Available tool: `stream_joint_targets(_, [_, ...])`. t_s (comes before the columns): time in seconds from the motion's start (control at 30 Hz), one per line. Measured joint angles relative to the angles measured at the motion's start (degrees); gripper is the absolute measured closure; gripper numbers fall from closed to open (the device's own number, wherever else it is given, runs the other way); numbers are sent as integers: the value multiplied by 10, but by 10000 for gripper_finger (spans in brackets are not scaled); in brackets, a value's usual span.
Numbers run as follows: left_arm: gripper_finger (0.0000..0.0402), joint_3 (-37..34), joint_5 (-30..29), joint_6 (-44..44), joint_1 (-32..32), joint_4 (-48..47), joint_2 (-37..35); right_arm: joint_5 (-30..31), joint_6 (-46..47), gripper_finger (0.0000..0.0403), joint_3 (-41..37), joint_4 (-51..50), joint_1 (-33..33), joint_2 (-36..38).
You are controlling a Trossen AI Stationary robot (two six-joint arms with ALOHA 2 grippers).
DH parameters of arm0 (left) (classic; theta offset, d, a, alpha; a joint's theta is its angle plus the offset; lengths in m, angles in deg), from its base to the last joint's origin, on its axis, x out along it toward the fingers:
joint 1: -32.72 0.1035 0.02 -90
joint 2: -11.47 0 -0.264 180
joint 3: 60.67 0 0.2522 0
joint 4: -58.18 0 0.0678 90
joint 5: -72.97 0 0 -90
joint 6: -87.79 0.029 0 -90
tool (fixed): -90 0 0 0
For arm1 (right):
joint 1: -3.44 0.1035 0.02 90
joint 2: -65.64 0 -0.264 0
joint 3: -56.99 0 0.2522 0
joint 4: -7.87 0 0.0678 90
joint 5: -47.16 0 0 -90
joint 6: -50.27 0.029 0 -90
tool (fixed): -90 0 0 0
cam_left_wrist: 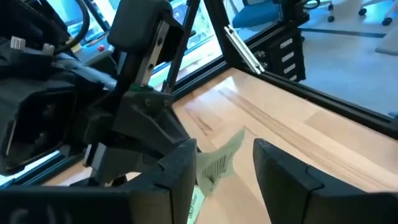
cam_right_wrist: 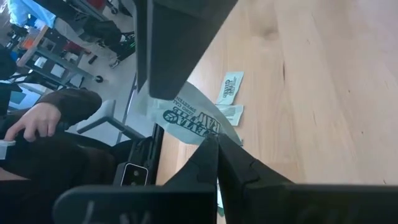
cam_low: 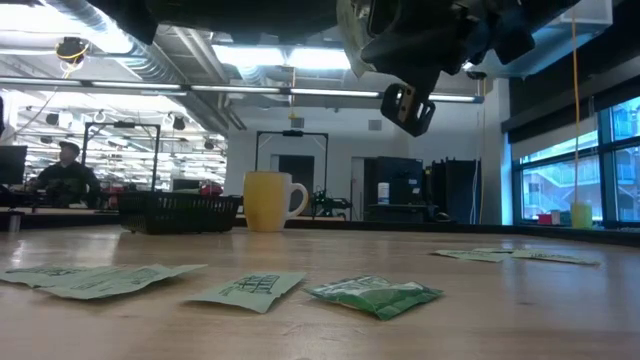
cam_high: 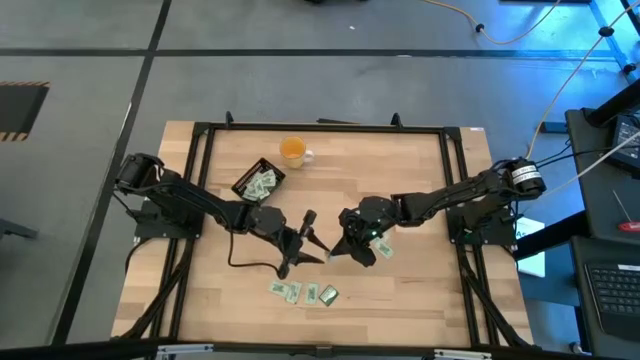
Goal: Pick and place Stevia / Truvia into bins
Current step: Put the green stevia packet into the black bin
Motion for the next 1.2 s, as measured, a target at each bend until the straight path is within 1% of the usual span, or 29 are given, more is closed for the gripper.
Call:
stream_joint_targets(0.13, [255, 0, 0, 2, 0, -4, 0, 0, 1, 401, 0, 2, 0, 0])
stream_joint_targets(0.27, [264, 0, 0, 6, 0, -13, 0, 0, 0, 401, 0, 26, 0, 0])
stream_joint_targets(0.47, [285, 0, -1, 6, 0, -13, 0, -1, -2, 401, 0, 33, 0, 0])
stream_joint_targets(0.7, [331, 0, -2, 9, 0, -12, 0, -1, -3, 401, 0, 33, 0, 0])
stream_joint_targets(0.9, [379, 0, -3, 10, 0, -12, 0, -1, -52, 399, 0, 34, 0, 0])
stream_joint_targets(0.97, [391, 0, -2, 10, 0, -12, 0, -1, -81, 394, 0, 34, 0, 0])
stream_joint_targets(1.03, [395, 0, -1, 10, 0, -14, 0, -1, -118, 383, 0, 28, 0, 1])
stream_joint_targets(1.2, [389, 0, 0, 9, 0, -18, 0, 9, -177, 335, 1, -14, 0, 6])
